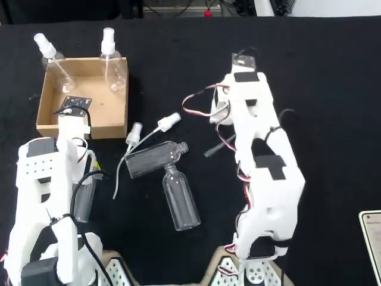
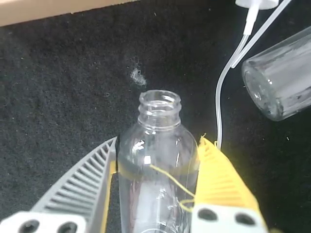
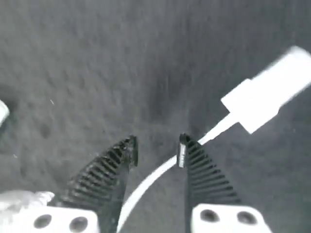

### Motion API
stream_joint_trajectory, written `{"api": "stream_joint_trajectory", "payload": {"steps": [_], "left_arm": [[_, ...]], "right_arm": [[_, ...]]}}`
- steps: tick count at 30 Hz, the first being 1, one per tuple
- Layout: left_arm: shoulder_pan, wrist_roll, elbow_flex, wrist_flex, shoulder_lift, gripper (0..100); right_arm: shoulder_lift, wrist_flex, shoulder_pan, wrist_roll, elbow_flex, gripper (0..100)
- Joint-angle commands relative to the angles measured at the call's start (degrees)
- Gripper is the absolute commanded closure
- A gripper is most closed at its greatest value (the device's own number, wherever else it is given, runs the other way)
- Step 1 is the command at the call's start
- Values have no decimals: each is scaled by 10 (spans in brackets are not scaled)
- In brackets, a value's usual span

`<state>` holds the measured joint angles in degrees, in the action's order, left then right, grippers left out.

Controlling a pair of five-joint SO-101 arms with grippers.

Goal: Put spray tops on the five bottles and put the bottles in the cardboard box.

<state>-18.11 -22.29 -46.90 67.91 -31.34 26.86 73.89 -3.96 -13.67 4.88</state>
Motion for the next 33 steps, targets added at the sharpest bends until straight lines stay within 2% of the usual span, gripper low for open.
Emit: {"api": "stream_joint_trajectory", "payload": {"steps": [1,6,13,17,23,26,33], "left_arm": [[-5,1,5,-7,-18,935],[-5,1,5,-7,-18,935],[-5,1,2,-7,-18,935],[-5,1,0,-7,-18,935],[-5,1,0,-7,-18,935],[-5,1,0,-7,-18,935],[-5,1,2,-7,-18,935]], "right_arm": [[-91,-55,31,6,-84,858],[-186,-131,52,29,-203,860],[-299,-87,116,32,-227,857],[-317,-89,128,69,-203,856],[-228,-88,127,-4,-112,851],[-145,-79,127,-9,-55,781],[29,22,127,-34,132,788]]}}
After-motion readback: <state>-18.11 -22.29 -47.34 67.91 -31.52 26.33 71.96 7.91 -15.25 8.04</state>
